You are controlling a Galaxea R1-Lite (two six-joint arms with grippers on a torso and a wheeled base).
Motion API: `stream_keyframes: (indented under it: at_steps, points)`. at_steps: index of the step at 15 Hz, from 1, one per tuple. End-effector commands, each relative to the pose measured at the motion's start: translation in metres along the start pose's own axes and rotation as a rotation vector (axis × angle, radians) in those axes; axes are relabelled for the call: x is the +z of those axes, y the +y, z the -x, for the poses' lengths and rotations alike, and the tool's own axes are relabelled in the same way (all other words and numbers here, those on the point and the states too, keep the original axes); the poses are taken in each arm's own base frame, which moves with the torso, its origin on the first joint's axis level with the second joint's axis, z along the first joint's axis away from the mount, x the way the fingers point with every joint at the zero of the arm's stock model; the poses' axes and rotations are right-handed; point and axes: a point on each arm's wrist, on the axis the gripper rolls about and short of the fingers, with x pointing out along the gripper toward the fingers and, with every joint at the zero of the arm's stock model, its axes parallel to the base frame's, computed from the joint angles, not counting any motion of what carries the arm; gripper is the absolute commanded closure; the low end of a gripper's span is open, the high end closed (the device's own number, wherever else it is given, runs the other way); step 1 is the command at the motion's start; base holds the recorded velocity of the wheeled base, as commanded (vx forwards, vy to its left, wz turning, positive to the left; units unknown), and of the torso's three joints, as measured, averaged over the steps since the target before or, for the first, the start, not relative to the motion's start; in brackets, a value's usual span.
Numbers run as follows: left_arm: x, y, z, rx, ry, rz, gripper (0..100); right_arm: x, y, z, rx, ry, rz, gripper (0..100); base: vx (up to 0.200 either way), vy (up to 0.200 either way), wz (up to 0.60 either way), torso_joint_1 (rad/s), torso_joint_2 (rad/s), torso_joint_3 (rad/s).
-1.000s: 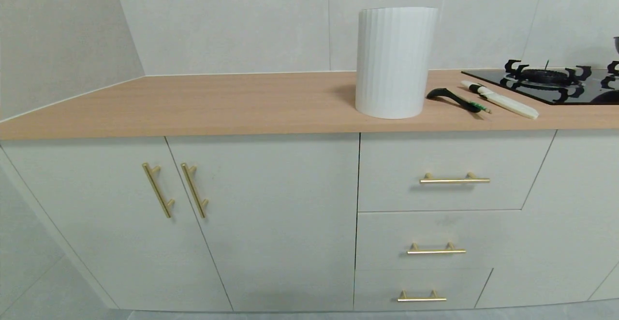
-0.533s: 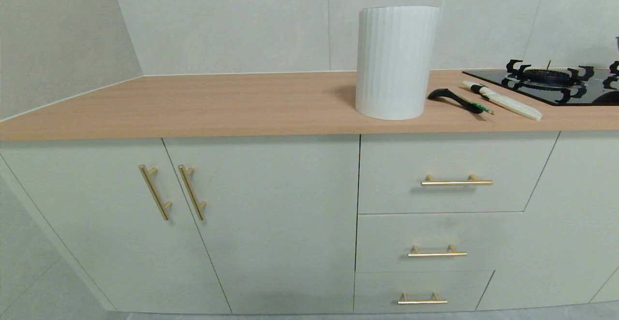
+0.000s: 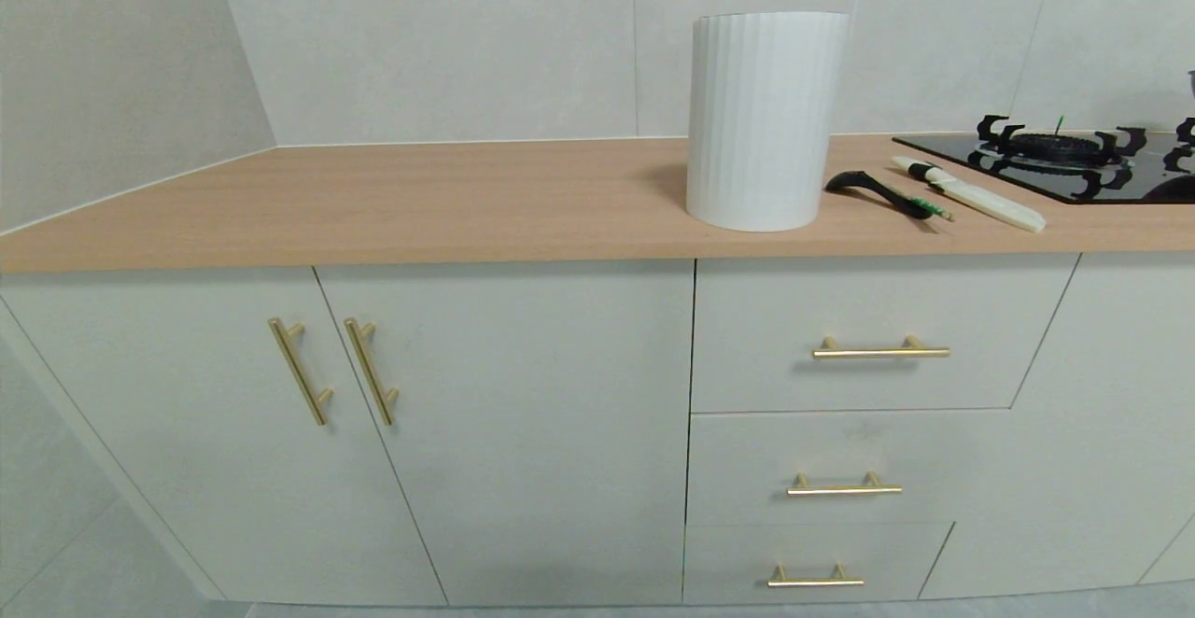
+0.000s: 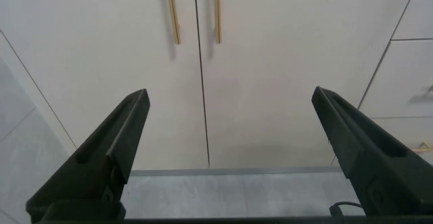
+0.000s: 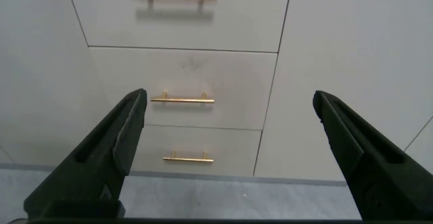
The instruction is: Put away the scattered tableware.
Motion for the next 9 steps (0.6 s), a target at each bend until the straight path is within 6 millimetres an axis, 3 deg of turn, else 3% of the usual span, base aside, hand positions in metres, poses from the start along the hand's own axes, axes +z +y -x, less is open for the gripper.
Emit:
stream_keyframes:
  at_steps: [1,2,5,9]
  points:
    - [0.000,0.000,0.000,0.000,0.000,0.000,0,0.045,-0.002,0.008,0.030,-0.074,-0.040,0,0.000,0.000,0.00,0.000,0.00,0.000]
    - [0.000,0.000,0.000,0.000,0.000,0.000,0,0.050,-0.002,0.006,0.055,-0.042,-0.039,0,0.000,0.000,0.00,0.000,0.00,0.000]
    - [0.000,0.000,0.000,0.000,0.000,0.000,0,0.062,-0.001,-0.027,0.165,0.200,-0.049,0,0.000,0.000,0.00,0.000,0.00,0.000]
    - [0.000,0.000,0.000,0.000,0.000,0.000,0,0.068,0.007,-0.087,0.272,0.504,-0.046,0,0.000,0.000,0.00,0.000,0.00,0.000]
